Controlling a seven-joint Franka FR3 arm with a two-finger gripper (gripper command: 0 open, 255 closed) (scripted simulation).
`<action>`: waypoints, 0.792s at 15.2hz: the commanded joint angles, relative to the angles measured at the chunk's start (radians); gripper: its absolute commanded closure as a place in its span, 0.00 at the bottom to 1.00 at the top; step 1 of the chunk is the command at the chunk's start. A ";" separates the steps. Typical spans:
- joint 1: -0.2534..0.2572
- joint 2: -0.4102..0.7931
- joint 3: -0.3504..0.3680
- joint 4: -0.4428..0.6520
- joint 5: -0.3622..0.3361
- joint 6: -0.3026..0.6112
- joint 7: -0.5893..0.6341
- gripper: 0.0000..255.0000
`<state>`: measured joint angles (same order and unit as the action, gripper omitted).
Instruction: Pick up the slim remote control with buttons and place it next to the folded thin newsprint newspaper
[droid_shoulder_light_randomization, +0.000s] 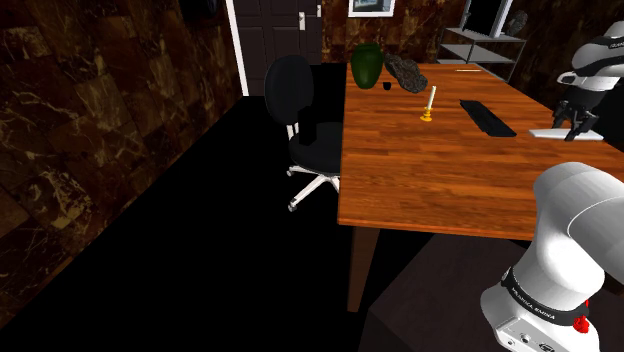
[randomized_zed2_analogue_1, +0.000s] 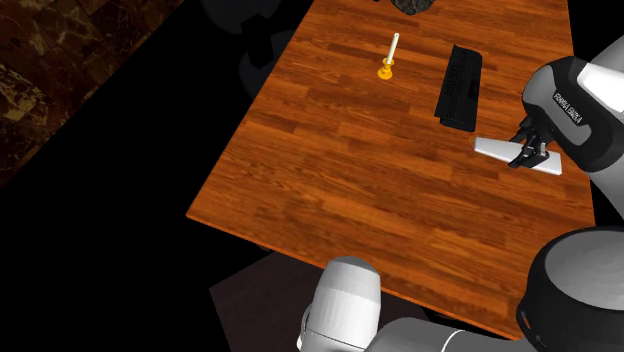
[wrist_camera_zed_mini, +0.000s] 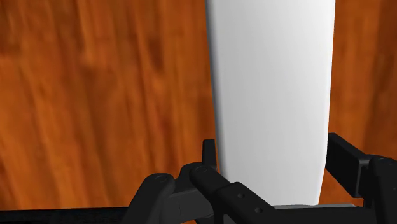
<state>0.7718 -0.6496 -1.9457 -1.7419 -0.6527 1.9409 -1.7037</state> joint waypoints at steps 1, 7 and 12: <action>0.006 -0.010 -0.012 -0.011 -0.012 0.018 0.007 1.00; 0.028 -0.048 -0.056 -0.044 -0.056 0.078 0.031 1.00; 0.028 -0.048 -0.056 -0.044 -0.056 0.078 0.031 1.00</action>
<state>0.7996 -0.6971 -2.0019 -1.7859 -0.7079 2.0189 -1.6725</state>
